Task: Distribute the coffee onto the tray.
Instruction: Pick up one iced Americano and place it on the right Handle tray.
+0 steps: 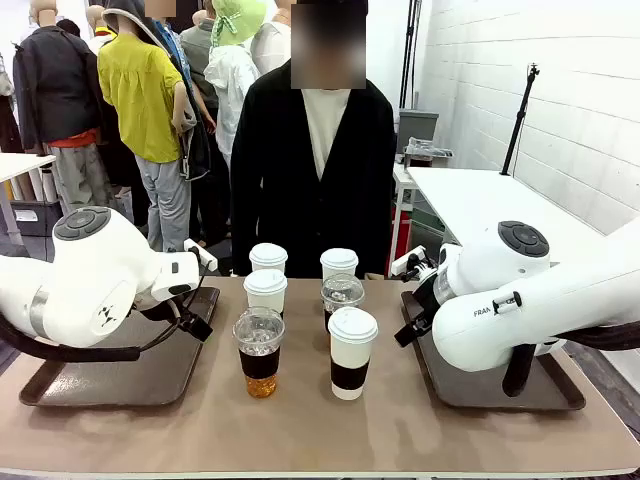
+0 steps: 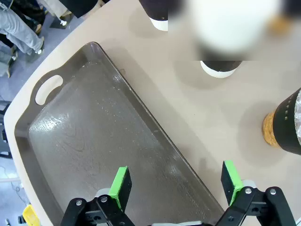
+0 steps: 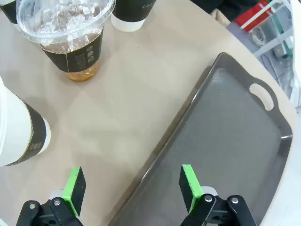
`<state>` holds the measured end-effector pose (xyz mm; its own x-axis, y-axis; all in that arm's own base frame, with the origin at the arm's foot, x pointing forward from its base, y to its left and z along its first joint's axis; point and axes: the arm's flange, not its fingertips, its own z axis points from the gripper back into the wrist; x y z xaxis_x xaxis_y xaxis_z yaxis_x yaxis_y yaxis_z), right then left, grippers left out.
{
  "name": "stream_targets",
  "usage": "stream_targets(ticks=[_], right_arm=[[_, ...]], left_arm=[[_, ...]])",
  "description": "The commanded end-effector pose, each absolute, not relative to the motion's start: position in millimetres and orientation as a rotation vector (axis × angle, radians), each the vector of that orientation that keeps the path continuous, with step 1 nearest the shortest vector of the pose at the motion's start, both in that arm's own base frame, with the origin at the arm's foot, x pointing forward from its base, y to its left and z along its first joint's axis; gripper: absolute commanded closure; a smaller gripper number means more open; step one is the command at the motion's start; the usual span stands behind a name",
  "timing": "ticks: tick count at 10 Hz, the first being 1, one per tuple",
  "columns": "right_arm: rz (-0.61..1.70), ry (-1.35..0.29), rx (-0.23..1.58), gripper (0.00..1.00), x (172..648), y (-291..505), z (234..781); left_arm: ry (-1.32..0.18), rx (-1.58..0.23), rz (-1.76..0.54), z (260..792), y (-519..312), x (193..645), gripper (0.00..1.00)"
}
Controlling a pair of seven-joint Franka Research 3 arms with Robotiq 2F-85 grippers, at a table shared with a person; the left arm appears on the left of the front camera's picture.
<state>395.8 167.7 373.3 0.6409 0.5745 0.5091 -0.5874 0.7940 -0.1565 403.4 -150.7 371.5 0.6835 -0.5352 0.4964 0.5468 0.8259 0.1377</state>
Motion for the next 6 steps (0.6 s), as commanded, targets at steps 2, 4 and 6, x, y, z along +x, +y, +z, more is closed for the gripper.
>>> stream_targets(ticks=[2, 4, 6], right_arm=[[0.662, -0.572, 0.024, 0.0, 395.7, 167.7, 373.3], [0.662, -0.572, 0.024, 0.0, 395.7, 167.7, 373.3], [0.662, -0.572, 0.024, 0.0, 395.7, 167.7, 373.3]], left_arm=[[-0.55, -0.022, -0.607, 371.6, -150.7, 403.3, 0.0], [-0.55, -0.022, -0.607, 371.6, -150.7, 403.3, 0.0], [-0.55, -0.022, -0.607, 371.6, -150.7, 403.3, 0.0]])
